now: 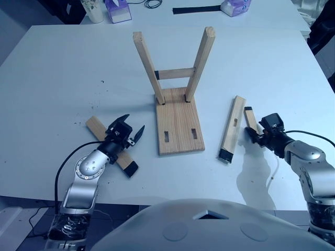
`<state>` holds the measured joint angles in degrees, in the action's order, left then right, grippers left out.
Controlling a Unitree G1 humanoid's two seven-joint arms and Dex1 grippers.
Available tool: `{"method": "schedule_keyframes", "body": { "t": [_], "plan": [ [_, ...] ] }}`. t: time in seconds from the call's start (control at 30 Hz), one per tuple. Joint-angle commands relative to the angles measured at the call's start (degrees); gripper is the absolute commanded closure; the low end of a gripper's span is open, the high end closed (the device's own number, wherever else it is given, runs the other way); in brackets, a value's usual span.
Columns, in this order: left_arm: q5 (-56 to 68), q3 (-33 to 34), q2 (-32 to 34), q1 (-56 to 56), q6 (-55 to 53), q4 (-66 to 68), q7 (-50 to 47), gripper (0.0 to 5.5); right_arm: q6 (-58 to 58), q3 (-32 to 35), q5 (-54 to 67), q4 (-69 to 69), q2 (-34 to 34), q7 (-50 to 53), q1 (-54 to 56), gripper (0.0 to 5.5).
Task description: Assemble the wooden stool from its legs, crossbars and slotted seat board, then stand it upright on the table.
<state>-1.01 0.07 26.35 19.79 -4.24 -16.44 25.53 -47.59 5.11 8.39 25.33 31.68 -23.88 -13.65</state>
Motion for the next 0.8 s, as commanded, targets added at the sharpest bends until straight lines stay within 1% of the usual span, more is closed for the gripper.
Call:
{"method": "schedule_keyframes", "body": {
  "t": [0.03,0.1,0.17,0.33,0.5,0.63,0.7,0.8],
  "plan": [
    [1.8,0.6,0.3,-0.2,-2.0,-2.8,1.0,1.98,-1.7,0.2,0.5,-1.8,0.0,-0.1,-1.1,3.66],
    [2.6,1.1,0.8,-0.4,-2.6,-4.0,1.6,1.98,-1.4,0.4,0.7,-2.3,-0.4,0.2,-0.8,4.01],
    [4.0,2.1,1.0,-0.9,-3.6,-5.2,2.2,1.98,-1.1,0.8,1.0,-2.6,-1.1,0.7,-0.5,4.2],
    [11.6,6.9,3.3,-3.2,-7.4,-10.4,5.8,1.98,-0.5,2.5,1.2,-3.7,-2.8,2.4,2.2,4.2],
    [23.2,11.2,5.5,-7.2,-15.1,-17.7,8.6,1.98,3.9,5.1,2.6,-4.8,-3.5,2.7,9.9,4.2],
    [32.5,11.6,5.0,-14.3,-22.9,-21.3,6.6,1.98,8.7,9.0,12.5,-2.7,-6.3,-2.7,19.1,4.2],
    [39.7,11.0,4.0,-19.1,-27.0,-22.5,5.8,1.98,8.3,11.5,20.9,-1.8,-5.9,-8.0,23.9,4.2],
    [48.2,10.3,3.2,-25.7,-31.2,-21.7,5.6,1.59,3.6,15.3,34.9,-0.7,-4.4,-13.2,29.9,4.2]
  ]
}}
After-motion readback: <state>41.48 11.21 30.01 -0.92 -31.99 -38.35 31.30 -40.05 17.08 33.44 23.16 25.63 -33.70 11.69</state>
